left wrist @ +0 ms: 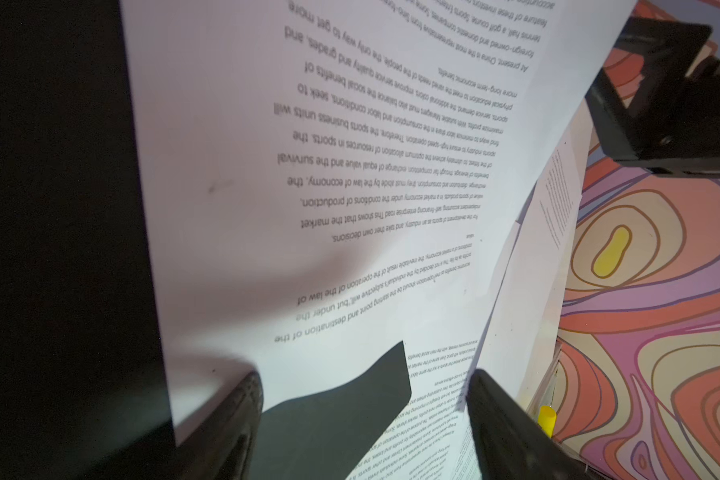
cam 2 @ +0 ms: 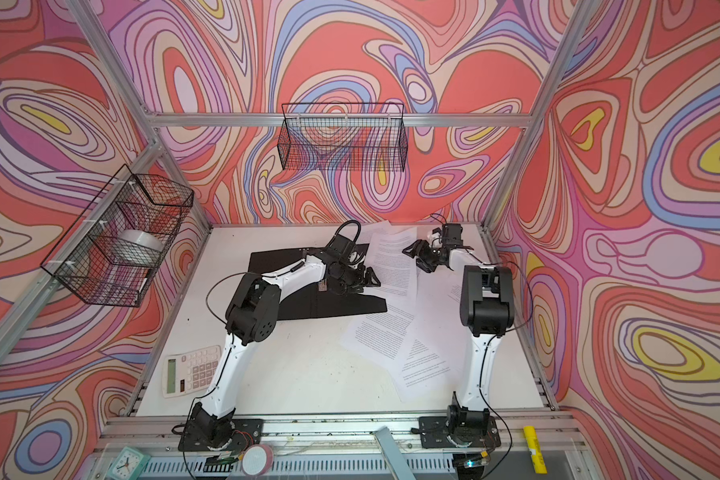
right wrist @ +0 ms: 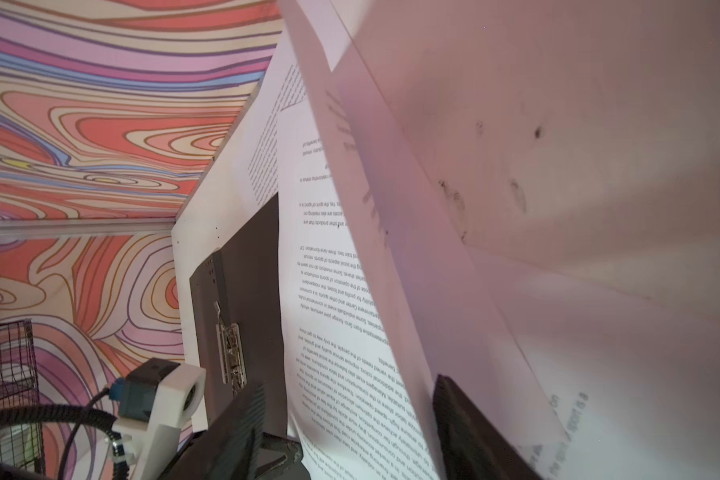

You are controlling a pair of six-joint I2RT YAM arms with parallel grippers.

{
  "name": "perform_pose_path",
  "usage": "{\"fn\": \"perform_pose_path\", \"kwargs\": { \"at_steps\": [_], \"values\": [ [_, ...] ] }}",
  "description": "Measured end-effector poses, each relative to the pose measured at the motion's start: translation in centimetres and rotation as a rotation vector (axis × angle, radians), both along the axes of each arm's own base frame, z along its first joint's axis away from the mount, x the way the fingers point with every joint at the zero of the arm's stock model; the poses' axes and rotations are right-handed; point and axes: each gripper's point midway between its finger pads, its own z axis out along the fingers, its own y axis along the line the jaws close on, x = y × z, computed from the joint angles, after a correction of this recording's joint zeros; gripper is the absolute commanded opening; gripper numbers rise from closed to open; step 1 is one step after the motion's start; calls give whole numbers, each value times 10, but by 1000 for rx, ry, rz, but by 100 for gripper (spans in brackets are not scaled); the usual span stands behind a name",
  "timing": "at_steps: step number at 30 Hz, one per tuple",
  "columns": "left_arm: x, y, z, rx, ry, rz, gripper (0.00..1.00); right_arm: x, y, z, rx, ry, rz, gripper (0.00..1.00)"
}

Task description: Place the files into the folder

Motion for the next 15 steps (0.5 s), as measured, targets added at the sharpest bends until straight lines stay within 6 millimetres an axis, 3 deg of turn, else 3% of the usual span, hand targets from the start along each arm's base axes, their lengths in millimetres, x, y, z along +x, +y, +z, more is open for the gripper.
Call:
{"fn": "perform_pose_path", "kwargs": {
  "at_steps": [6,15],
  "values": [
    [0,0,0,-11,4,-4,78,-14,-2,-23,-15,46,-15,58],
    [0,1,0,-21,3,-3,78,-19,-4,-36,-24,45,-36,41]
  ]
}}
